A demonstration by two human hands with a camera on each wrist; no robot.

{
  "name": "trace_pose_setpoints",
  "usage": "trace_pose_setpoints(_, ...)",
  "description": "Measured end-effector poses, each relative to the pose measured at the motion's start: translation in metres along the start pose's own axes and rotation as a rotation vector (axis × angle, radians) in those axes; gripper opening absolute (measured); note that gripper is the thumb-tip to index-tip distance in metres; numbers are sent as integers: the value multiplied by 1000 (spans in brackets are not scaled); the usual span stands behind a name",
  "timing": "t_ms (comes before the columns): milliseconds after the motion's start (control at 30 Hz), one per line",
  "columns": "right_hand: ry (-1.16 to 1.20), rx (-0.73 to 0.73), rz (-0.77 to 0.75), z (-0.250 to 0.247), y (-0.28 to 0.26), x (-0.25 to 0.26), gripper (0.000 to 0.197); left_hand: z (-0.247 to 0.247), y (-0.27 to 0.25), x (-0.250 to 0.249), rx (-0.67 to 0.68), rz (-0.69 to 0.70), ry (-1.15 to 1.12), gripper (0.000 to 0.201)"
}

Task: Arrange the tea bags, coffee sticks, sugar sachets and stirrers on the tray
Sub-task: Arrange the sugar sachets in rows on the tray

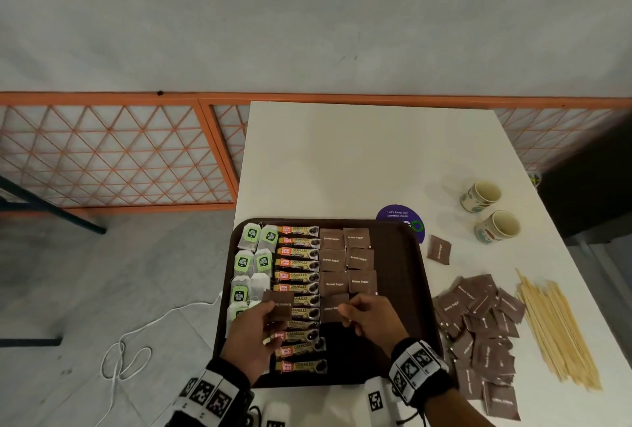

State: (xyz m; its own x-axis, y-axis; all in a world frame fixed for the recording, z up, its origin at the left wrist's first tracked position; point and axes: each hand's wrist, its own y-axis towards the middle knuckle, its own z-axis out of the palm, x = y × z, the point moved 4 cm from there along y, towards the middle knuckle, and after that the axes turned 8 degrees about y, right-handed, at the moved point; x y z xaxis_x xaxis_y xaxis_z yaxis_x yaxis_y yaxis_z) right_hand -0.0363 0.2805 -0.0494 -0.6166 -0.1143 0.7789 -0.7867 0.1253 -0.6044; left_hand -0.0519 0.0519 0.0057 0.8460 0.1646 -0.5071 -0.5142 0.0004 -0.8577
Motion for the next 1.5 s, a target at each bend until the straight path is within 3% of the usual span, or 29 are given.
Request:
trace_pose_setpoints(200, -356, -239, 68, -6, 4, -10, 31, 1, 2, -5, 37, 30, 24, 15)
trace_pose_setpoints(333, -380, -277, 18, -8, -8, 5, 32, 9, 0, -5, 132, 51, 30, 18)
trace_pose_setpoints(433, -247, -158, -162, -2, -26, 37, 25, 22, -4, -6, 223, 67, 92, 19)
trace_pose_setpoints(533, -40, 25, -234, 8, -39, 60, 19, 36, -8, -4, 290, 115, 176, 19)
trace_pose_setpoints(633, 32, 111, -245, 7, -42, 67, 26, 48, -12, -2, 345, 171, 284, 22)
trace_pose_setpoints(700, 40, 154, -249, 3, -45, 67, 20, 51, -13, -1, 347, 195, 317, 20)
trace_pose_setpoints(833, 118, 194, -117, -7, -55, 50, 20, 49, -10, -5, 209, 269, 317, 13)
trace_pose_setpoints(900, 61, 177, -113, -13, -59, 45, 19, 48, -8, -12, 158, 391, 480, 9)
trace_pose_setpoints(1000, -49, 216, -221, -15, -62, 48, 22, 61, -11, -14, 312, 554, 900, 11)
trace_pose_setpoints(1067, -135, 230, -242, -13, -61, 46, 17, 68, -12, -8, 379, 562, 991, 14)
trace_pose_setpoints(1167, -237, 82, -136, -26, -50, 28, 9, 69, -9, -2, 323, 538, 878, 7)
trace_pose_setpoints(1267, 102, -83, 108, -39, -36, -1, 9, 63, -6, 2, 255, 530, 828, 10)
trace_pose_setpoints(1367, 389, -158, 214, -37, -24, -14, 9, 54, -4, 3, 241, 506, 836, 15)
trace_pose_setpoints(1433, 359, -233, 248, -36, -18, -18, 9, 49, -2, 3, 234, 500, 851, 18)
trace_pose_setpoints(1500, 139, -331, 260, -39, -15, -19, 15, 46, 0, 3, 220, 503, 865, 19)
